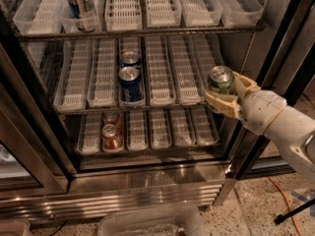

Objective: Pick green can from middle shelf of fridge

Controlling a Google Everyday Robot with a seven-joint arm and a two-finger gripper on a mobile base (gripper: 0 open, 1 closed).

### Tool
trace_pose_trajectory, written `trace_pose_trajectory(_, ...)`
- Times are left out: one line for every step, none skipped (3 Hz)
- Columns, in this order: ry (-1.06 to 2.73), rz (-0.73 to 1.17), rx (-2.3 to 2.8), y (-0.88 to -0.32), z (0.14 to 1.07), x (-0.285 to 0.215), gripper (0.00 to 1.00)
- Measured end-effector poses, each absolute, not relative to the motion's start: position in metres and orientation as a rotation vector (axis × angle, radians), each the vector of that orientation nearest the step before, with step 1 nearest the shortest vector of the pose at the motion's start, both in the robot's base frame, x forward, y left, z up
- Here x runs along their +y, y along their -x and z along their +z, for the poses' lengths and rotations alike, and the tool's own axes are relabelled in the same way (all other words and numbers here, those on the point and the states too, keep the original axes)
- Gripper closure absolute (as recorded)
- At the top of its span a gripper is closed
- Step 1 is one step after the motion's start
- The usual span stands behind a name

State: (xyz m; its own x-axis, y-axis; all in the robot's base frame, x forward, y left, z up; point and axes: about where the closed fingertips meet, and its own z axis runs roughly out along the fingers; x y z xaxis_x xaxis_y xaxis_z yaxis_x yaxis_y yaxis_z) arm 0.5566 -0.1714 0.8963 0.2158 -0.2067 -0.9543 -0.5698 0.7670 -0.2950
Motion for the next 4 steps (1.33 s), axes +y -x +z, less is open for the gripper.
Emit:
trace_pose_trajectory(0.780,0.370,1.417,-0.540,0.895,-0.165,1.00)
trace_pose_trajectory(0.804,0.451,1.499,-0.526,0.896,-0.163,1.00)
trace_pose_trajectory(0.776,0.524,1.605,-0.511,0.906,-0.159,1.00)
trace_pose_trajectory(0.769,0.631,1.694,-0.501,0.919,-0.152,1.00)
